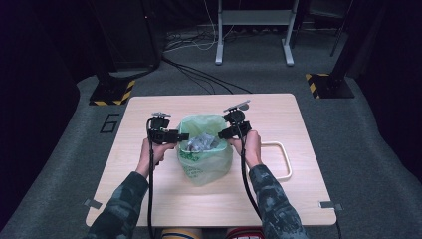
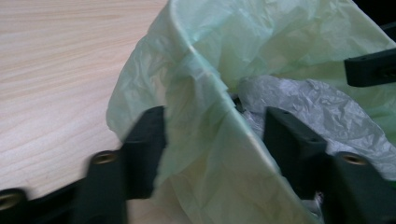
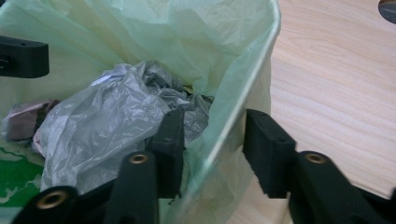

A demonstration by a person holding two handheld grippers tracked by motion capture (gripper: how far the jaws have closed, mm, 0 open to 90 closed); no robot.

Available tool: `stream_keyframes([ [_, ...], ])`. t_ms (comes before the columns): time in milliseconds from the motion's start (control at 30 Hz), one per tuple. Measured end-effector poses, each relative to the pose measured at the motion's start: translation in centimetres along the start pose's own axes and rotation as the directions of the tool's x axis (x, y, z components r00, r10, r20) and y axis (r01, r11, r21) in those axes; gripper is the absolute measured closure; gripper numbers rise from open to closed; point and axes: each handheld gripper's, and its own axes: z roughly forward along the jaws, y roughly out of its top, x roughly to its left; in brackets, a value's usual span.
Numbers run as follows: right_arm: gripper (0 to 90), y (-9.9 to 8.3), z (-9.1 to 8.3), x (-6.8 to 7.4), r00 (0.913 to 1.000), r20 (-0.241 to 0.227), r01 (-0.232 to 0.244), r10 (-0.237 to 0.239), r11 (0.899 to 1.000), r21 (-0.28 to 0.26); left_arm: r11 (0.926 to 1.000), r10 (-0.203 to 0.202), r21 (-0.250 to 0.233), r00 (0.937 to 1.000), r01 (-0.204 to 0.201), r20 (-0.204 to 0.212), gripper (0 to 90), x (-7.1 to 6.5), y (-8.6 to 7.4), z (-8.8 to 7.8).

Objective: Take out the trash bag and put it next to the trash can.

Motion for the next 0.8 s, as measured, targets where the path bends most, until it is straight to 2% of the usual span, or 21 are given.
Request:
stream_keyframes([
  [33, 64.0, 0.0, 0.1, 0.1, 1.0, 0.005, 0.002, -0.002, 1.0, -0.001, 1.0, 0.002, -0.001, 1.0, -0.002, -0.001, 54.3, -0.2, -0.1, 0.0],
  [67, 66.0, -0.1, 0.2, 0.3, 0.9994, 0.032, 0.012, -0.012, 1.0, -0.007, 0.9998, 0.018, 0.001, 0.9996, -0.018, -0.023, 57.2, -0.5, -0.1, 0.0],
  [167, 67.5, -0.2, 0.1, 0.5, 0.9978, 0.06, 0.028, -0.027, 1.0, -0.015, 0.9985, 0.054, 0.017, 0.995, -0.052, -0.084, 58.5, -1.2, 0.1, -0.1],
  [233, 67.9, -0.1, 0.0, 0.9, 0.996, 0.08, 0.041, -0.039, 0.999, -0.019, 0.998, 0.063, 0.02, 0.9921, -0.061, -0.109, 59.2, -1.6, 0.1, -0.1],
  [300, 69.6, 0.0, -0.6, 1.1, 0.9934, 0.104, 0.054, -0.048, 0.997, -0.057, 0.998, 0.063, 0.01, 0.9907, -0.062, -0.121, 59.6, -1.8, 0.2, -0.2],
  [333, 70.7, 0.0, -0.8, 1.2, 0.993, 0.107, 0.056, -0.049, 0.997, -0.061, 0.9971, 0.075, 0.005, 0.988, -0.075, -0.135, 59.9, -2.0, 0.3, -0.4],
  [467, 72.3, 0.1, -1.1, 1.2, 0.9917, 0.117, 0.061, -0.053, 0.996, -0.072, 0.9967, 0.079, -0.006, 0.9855, -0.081, -0.15, 61.0, -2.2, 0.4, -0.6],
  [500, 72.7, 0.1, -1.2, 1.3, 0.9903, 0.127, 0.067, -0.057, 0.995, -0.079, 0.9959, 0.083, -0.021, 0.9814, -0.088, -0.173, 62.5, -2.4, 0.5, -0.8],
  [533, 73.0, 0.1, -1.3, 1.3, 0.9899, 0.13, 0.067, -0.055, 0.994, -0.086, 0.9959, 0.083, -0.021, 0.9814, -0.088, -0.173, 62.7, -2.4, 0.5, -0.8],
  [633, 73.3, 0.1, -1.3, 1.4, 0.9893, 0.136, 0.065, -0.052, 0.994, -0.093, 0.9933, 0.102, -0.032, 0.9747, -0.111, -0.199, 64.8, -2.6, 0.6, -1.2],
  [700, 74.6, 0.1, -1.5, 1.5, 0.9883, 0.144, 0.067, -0.051, 0.992, -0.106, 0.9926, 0.107, -0.034, 0.9726, -0.117, -0.206, 68.0, -2.7, 0.7, -1.3],
  [800, 77.2, 0.1, -2.0, 1.9, 0.9859, 0.154, 0.087, -0.066, 0.988, -0.131, 0.9912, 0.107, -0.052, 0.9676, -0.122, -0.229, 72.4, -2.9, 0.8, -1.5],
])
